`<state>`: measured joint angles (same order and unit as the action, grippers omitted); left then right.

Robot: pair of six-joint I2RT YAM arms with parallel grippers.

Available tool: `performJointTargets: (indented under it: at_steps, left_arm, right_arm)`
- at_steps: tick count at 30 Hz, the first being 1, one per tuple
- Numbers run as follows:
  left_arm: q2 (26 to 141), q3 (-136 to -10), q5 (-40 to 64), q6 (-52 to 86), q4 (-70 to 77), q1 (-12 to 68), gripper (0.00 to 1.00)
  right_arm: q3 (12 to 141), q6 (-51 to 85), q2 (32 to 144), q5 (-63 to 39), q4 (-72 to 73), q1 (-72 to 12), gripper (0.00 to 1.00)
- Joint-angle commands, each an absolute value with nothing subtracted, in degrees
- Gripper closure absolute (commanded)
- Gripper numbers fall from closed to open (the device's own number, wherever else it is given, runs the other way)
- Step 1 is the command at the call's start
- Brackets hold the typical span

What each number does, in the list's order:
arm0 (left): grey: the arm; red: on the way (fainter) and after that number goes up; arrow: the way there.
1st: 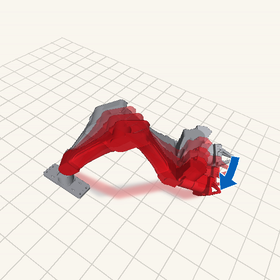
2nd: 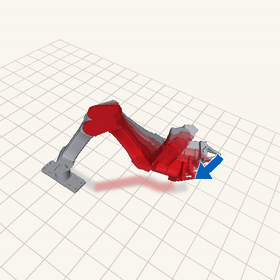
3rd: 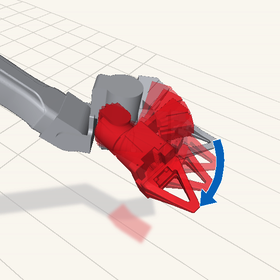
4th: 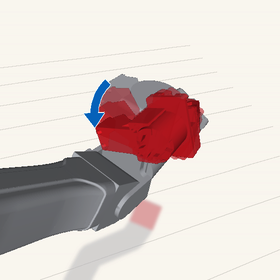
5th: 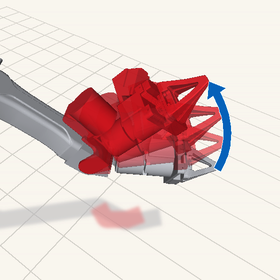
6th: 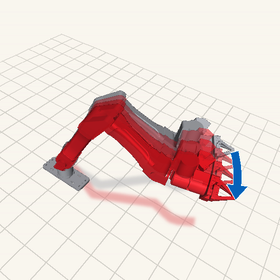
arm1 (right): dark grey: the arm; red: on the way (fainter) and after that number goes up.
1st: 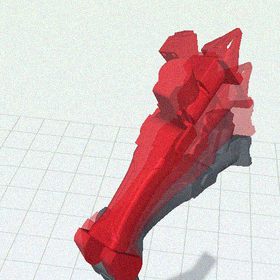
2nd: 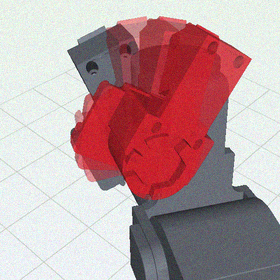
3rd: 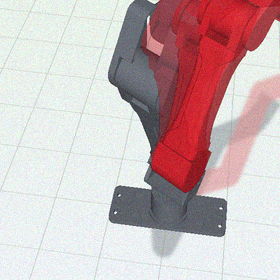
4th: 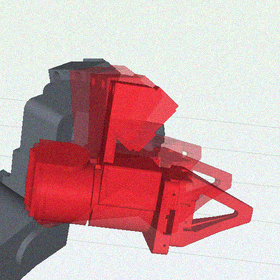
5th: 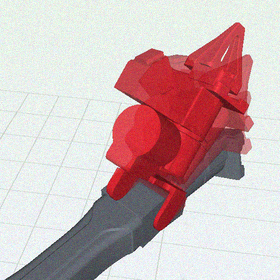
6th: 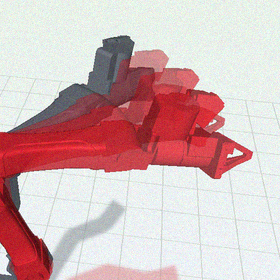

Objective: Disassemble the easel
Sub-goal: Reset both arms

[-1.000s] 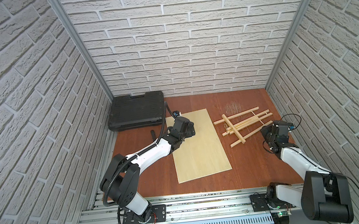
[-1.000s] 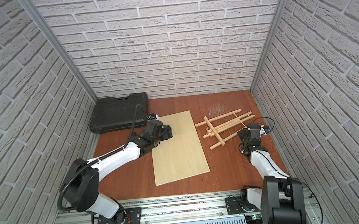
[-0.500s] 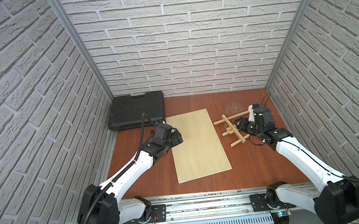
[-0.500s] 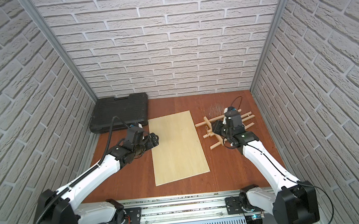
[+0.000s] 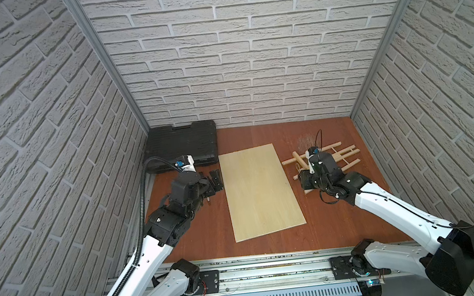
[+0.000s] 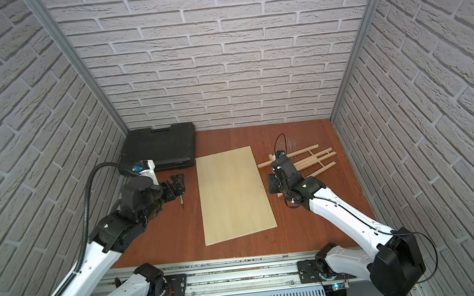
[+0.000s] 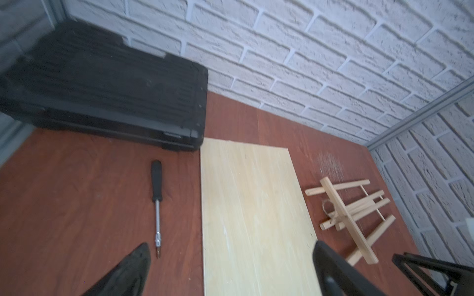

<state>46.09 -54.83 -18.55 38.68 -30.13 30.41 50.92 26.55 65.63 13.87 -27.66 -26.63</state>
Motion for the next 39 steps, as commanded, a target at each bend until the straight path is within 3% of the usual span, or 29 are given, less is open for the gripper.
performJointTargets:
  at_steps: [1,6,7,8,13,18,21,25,28,32,39]
  left_arm:
    - [44.3,-56.2,-24.8,30.3,-25.9,28.3,0.02]
    - [47.4,-60.9,-23.0,26.7,-23.3,23.0,0.02]
    - [48.8,-62.3,-21.2,26.4,-23.7,21.3,0.02]
    - [49.9,-63.4,-19.5,26.2,-24.1,19.6,0.02]
    - [53.5,-64.0,-4.1,24.7,-18.3,8.6,0.02]
    - [54.7,-55.7,0.5,27.8,-3.8,-0.9,0.02]
    - [55.6,-47.1,-1.0,28.7,9.5,-4.5,0.02]
    - [58.8,-36.9,-9.6,24.4,22.1,-6.7,0.02]
    - [62.1,-33.6,-11.8,21.0,23.4,-8.4,0.02]
    - [65.6,-32.5,-13.2,18.7,22.4,-10.6,0.02]
    - [71.5,-31.7,-13.6,13.5,22.4,-11.2,0.02]
  right_arm:
    - [52.7,25.2,64.0,25.1,-24.3,-26.6,0.28]
    - [55.6,25.2,66.0,25.8,-22.4,-24.6,0.25]
    - [56.1,25.4,66.4,26.1,-21.8,-24.0,0.10]
    - [56.2,25.4,66.7,26.8,-21.3,-23.4,0.00]
    - [55.9,25.8,67.5,23.8,-18.4,-14.3,0.00]
    - [52.8,25.4,67.7,23.8,-14.8,-4.7,0.01]
    - [50.2,21.2,68.1,26.8,-11.4,-2.5,0.01]
    - [41.6,11.0,68.0,22.5,3.2,-1.0,0.01]
    - [33.8,5.8,68.2,21.3,15.9,-1.1,0.01]
    - [32.9,4.9,71.5,22.9,17.9,-1.1,0.01]
    - [27.9,-0.1,70.2,11.7,27.4,-1.0,0.01]
